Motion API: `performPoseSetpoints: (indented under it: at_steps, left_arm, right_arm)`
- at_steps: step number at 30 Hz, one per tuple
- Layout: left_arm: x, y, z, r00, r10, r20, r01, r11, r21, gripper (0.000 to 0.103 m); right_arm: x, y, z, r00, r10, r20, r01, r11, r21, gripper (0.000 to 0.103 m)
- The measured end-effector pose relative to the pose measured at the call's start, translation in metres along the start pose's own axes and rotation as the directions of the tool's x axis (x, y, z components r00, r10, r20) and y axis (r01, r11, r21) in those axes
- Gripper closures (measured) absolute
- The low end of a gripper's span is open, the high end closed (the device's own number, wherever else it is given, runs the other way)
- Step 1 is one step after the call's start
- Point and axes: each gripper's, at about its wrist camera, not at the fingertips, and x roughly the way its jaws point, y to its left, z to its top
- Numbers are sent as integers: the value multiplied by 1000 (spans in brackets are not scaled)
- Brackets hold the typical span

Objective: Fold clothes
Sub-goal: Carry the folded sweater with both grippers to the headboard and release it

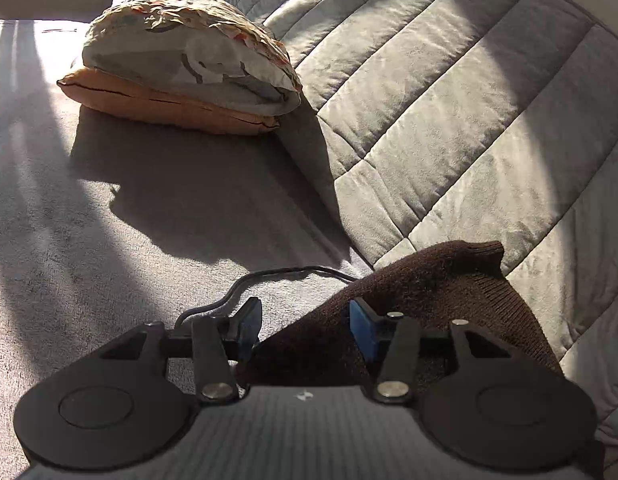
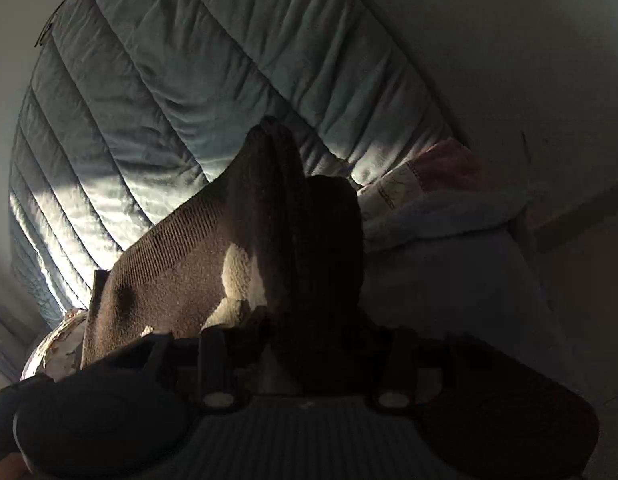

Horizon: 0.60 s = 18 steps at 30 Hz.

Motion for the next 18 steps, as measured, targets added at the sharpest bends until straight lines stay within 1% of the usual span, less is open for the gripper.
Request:
performPoseSetpoints:
  at_steps: [1,2,3,4,5,6,7,8,10,12,13,15,16,17,18]
  left_arm:
    - [9,9,-17,1000,28,-11,-29,997,-68,55]
    - [13,22,-29,1000,6,-18,-8,990,-140,55]
    - [14,36,-36,999,-38,-18,33,979,-202,54]
    - [14,46,-39,999,-52,-11,48,971,-232,53]
    - [11,53,-39,999,-39,1,39,970,-239,53]
    - [5,58,-37,1000,-19,17,22,972,-235,53]
    - [-2,62,-35,999,3,34,5,973,-229,53]
    - [-10,64,-34,999,5,50,6,976,-219,52]
    - [-25,60,-32,998,-23,62,34,984,-172,50]
    - [-40,40,-36,997,-62,56,66,996,-66,48]
    - [-47,31,-42,996,-78,49,79,997,-13,45]
    - [-59,12,-56,994,-105,31,102,991,87,39]
    - [-66,3,-64,993,-118,22,114,984,137,37]
    - [-69,-4,-72,991,-131,-2,129,977,168,37]
    - [-72,-10,-80,989,-143,-30,146,971,190,37]
  right_arm:
    - [13,-22,2,998,-21,-64,28,993,113,53]
    - [24,-41,4,993,-26,-119,52,974,218,53]
    - [20,-50,9,993,5,-118,30,957,289,53]
    - [12,-48,13,996,-2,-93,27,963,268,52]
    - [3,-43,15,999,-27,-25,32,974,224,51]
    - [-6,-37,17,998,-48,45,39,983,179,50]
    - [-14,-33,19,992,-64,106,48,988,144,45]
    - [-16,-36,21,990,-68,122,49,987,153,43]
    - [-14,-47,29,991,-53,122,25,976,216,43]
    - [-17,-54,33,987,-69,144,32,968,247,43]
    - [-19,-53,37,984,-65,163,25,971,238,42]
    - [-24,-47,42,978,-45,204,1,978,208,41]
    - [-26,-42,42,975,-34,222,-8,982,187,37]
    - [-29,-38,43,971,-24,239,-17,986,166,33]
    - [-33,-34,42,967,-18,254,-22,988,153,31]
